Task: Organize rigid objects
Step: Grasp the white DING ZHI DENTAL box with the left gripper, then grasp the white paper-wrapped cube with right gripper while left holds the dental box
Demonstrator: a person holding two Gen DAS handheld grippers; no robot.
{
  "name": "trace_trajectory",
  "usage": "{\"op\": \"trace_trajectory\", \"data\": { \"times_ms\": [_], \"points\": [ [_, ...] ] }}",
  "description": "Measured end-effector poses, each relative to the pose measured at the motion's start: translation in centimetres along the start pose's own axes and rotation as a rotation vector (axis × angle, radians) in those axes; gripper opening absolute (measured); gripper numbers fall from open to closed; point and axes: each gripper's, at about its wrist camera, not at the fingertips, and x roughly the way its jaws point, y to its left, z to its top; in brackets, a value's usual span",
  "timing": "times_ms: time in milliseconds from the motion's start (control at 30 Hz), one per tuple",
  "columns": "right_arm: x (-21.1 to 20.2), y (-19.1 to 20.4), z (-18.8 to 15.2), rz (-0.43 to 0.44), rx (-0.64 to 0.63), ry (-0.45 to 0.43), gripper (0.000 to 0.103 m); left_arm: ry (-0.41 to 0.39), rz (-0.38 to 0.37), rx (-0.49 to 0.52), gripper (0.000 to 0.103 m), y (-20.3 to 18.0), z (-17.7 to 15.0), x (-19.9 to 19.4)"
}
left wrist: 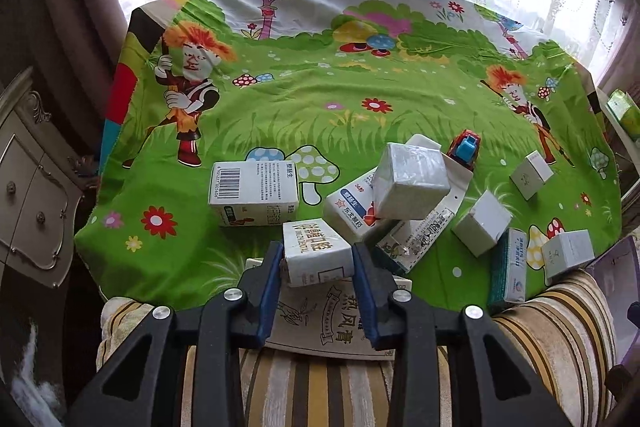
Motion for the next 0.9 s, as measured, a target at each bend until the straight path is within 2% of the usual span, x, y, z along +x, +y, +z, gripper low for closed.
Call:
{"op": "trace_trajectory", "data": {
  "times_ms": [233, 500, 900],
  "points": [
    [0.5, 1.3, 1.3, -0.002, -0.027, -0.005, 0.101, -0.076, -0.069, -0.075, 0.035, 1.9, -0.5, -2.1],
    [1.4, 3.9, 3.9, 0.003, -0.083, -0.017, 0.101, -0.105, -0.120, -0.103, 0.035, 2.9, -1.7, -3.2],
    [5.7, 9.7, 8.9, 0.017, -0.144, -0.012, 0.100, -0.023, -0.188, -0.132, 0.033, 3.7, -3.2, -1.9]
  ]
}}
